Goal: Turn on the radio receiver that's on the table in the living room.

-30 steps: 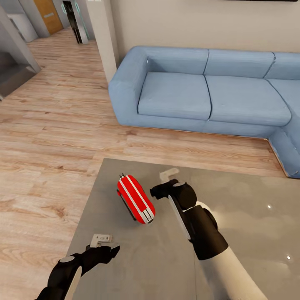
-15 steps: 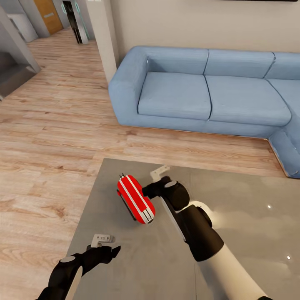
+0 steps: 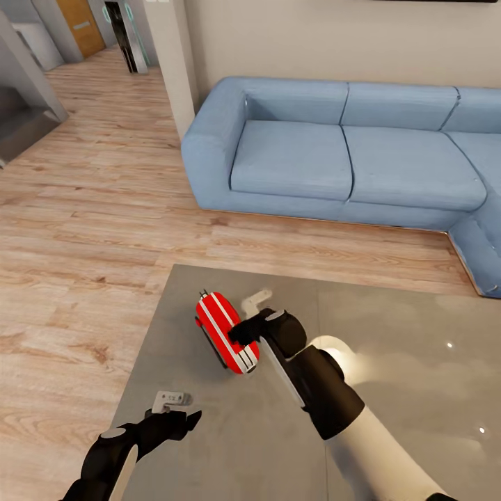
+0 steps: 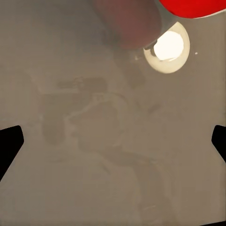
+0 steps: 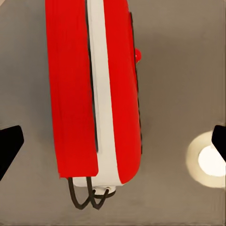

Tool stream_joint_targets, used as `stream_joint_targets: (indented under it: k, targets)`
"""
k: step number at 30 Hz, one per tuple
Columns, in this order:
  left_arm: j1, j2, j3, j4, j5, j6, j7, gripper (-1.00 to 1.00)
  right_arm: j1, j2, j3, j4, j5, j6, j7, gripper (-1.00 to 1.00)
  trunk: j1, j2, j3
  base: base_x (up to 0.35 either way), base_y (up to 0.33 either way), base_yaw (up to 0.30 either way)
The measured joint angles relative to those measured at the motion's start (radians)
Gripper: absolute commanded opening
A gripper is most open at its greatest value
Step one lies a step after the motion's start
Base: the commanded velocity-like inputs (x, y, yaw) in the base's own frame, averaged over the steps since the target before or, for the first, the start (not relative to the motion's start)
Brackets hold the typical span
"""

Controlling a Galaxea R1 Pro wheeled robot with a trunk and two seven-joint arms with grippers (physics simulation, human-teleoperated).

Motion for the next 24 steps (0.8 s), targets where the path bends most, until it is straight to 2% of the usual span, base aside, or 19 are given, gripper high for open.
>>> stream_joint_targets:
  k: [4,8,14,16,24]
  targets:
    - [0.0,0.0,0.0,0.001,0.001,0.0,0.0,1.0,0.0,0.0,0.006,0.068,-0.001,-0.024,-0.001,1.0,0.0,0.0,0.0,0.0,0.0,0.0]
    - [0.0,0.0,0.0,0.001,0.001,-0.001,-0.003,1.0,0.0,0.0,0.008,0.095,-0.001,-0.043,-0.001,1.0,0.0,0.0,0.0,0.0,0.0,0.0]
    - [0.0,0.001,0.0,0.001,0.001,-0.001,-0.022,1.0,0.0,0.0,0.008,0.1,-0.001,-0.048,-0.001,1.0,0.0,0.0,0.0,0.0,0.0,0.0]
    - [-0.002,0.009,0.007,-0.01,0.001,0.01,-0.021,1.0,0.005,0.0,-0.003,0.099,0.009,-0.036,0.007,1.0,0.0,0.0,0.0,0.0,0.0,0.0]
    - [-0.002,0.018,0.009,-0.041,0.002,0.01,-0.021,1.0,0.005,-0.001,0.004,0.092,0.016,0.0,0.005,1.0,0.0,0.0,0.0,0.0,0.0,0.0]
